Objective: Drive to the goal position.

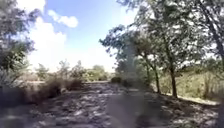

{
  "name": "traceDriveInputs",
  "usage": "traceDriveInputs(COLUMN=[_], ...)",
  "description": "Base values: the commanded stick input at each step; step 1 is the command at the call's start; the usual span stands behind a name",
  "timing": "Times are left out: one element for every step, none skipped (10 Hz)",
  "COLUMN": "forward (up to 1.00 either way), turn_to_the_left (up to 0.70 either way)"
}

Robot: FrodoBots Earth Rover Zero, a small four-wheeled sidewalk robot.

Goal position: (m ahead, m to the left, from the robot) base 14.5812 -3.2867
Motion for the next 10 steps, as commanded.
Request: traceDriveInputs(forward=[0.7,0.7,0.7,0.7,0.7,0.7,0.7,0.7,0.7,0.7], turn_to_the_left=[0.0,0.0,0.0,0.0,0.0,0.0,0.0,0.09,0.14,0.12])
